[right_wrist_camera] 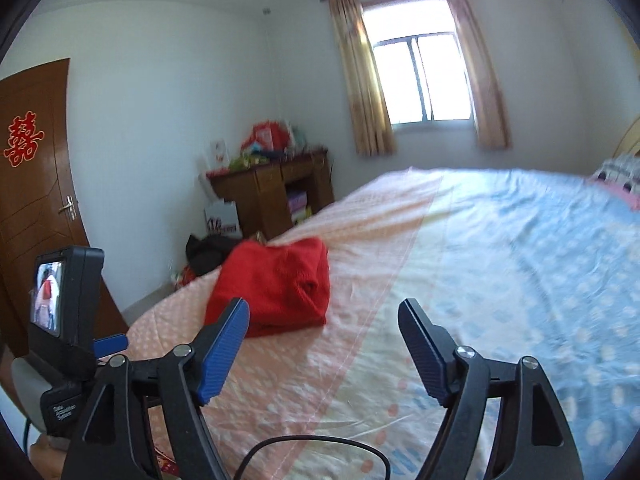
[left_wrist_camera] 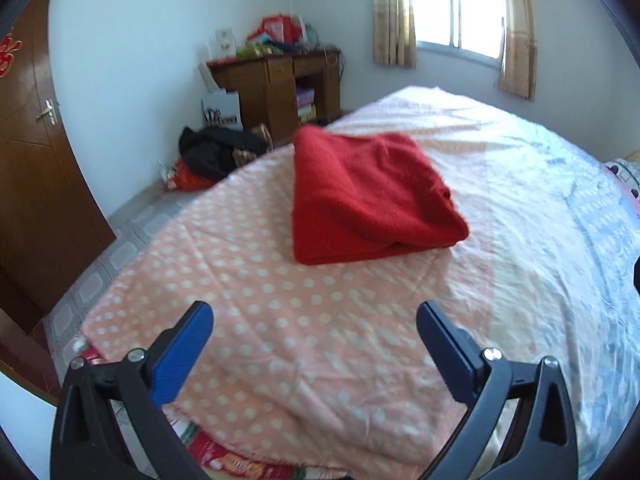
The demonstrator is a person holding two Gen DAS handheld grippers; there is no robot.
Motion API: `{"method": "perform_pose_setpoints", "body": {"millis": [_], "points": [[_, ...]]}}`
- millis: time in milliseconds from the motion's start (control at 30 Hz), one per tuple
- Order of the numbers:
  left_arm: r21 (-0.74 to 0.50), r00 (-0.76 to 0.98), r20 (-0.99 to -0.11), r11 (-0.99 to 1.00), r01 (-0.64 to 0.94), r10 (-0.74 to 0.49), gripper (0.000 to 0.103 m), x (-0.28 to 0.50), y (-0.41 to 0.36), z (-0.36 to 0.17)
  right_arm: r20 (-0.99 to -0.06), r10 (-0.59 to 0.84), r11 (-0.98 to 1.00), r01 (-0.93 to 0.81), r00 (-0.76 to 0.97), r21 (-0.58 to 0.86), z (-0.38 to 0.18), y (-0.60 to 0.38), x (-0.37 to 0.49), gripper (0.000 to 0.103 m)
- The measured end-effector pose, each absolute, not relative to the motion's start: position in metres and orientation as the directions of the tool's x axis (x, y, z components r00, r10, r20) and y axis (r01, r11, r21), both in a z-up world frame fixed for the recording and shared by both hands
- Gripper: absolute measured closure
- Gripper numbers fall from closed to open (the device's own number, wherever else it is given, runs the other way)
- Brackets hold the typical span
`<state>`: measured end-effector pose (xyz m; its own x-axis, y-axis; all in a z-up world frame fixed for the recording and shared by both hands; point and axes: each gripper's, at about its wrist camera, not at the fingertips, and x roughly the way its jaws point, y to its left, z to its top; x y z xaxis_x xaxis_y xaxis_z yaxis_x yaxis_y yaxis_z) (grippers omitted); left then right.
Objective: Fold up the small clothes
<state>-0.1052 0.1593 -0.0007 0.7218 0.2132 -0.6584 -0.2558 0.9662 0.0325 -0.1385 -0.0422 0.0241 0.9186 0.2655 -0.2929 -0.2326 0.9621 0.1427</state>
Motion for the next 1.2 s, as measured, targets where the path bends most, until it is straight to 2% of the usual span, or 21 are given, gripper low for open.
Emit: {"method": "perform_pose_setpoints", "body": {"millis": [267, 333, 533, 667, 867, 1200], "points": [[0.002, 0.807, -0.559, 0.974, -0.227, 0.189, 0.0, -0.152, 0.161, 0.032, -0.144, 0.183, 0.978, -0.165, 0.973, 0.127, 0.062, -0.047, -0.2, 0.016], [0.029, 0.824, -0.534, 0.978, -0.208, 0.191, 0.0, -0.162, 0.157, 0.04, -0.126, 0.152, 0.983, -0.137, 0.98, 0.123, 0.07, -0.048, -0.208, 0.012], [0.068, 0.871, -0.449, 0.98, -0.189, 0.199, 0.0, -0.189, 0.152, 0.054, -0.085, 0.107, 0.987, -0.096, 0.991, 0.127, 0.084, -0.047, -0.227, 0.012], [0.015, 0.877, -0.45, 0.983, -0.184, 0.171, 0.0, -0.192, 0.155, 0.06, -0.076, 0.085, 0.989, -0.075, 0.994, 0.125, 0.089, -0.045, -0.236, 0.012], [0.03, 0.88, -0.441, 0.983, -0.182, 0.176, 0.0, -0.196, 0.147, 0.061, -0.002, 0.061, 0.993, -0.06, 0.998, 0.106, 0.1, -0.046, -0.254, 0.011], [0.084, 0.891, -0.404, 0.979, -0.188, 0.206, 0.0, -0.206, 0.135, 0.068, -0.041, 0.05, 0.987, -0.044, 0.998, 0.152, 0.099, -0.057, -0.249, 0.01]]}}
